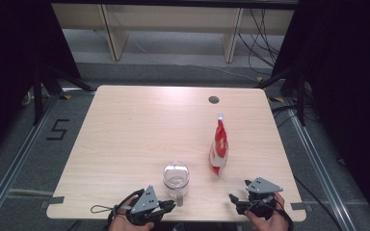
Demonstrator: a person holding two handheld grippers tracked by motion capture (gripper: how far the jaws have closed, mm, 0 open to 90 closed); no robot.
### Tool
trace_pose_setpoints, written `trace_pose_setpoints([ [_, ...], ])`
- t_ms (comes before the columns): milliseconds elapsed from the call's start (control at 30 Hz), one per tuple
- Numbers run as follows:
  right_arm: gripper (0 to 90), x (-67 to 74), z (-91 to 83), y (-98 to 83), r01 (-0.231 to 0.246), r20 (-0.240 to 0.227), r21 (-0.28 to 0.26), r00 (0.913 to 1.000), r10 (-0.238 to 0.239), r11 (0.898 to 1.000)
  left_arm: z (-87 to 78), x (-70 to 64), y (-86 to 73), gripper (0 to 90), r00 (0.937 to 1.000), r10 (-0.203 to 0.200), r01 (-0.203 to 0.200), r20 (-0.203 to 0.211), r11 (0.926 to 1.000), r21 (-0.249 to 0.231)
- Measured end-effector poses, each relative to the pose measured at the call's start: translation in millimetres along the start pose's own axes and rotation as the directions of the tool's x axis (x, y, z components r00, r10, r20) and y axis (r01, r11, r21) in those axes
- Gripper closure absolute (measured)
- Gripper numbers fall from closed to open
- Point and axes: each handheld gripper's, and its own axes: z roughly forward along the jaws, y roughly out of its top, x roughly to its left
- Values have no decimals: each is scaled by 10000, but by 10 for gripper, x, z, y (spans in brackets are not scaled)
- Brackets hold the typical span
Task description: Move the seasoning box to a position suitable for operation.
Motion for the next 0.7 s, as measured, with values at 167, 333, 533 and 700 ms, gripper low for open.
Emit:
trace_pose_setpoints([
  [167,241,18,-7,4,-199,-120,157,9997,201,9997,50,-5,7,824,9999,-57,56,-158,9999,-91],
  [333,241,26,-11,4,-288,-132,217,9995,291,9993,114,11,19,803,9998,13,-14,-214,10000,-51],
  [533,241,5,0,5,51,-106,57,9999,-50,10000,174,20,36,842,9998,-85,84,174,10000,54],
  [700,241,1,0,3,109,-99,73,9999,-108,9999,103,80,17,841,9996,-8,4,284,9999,131],
])
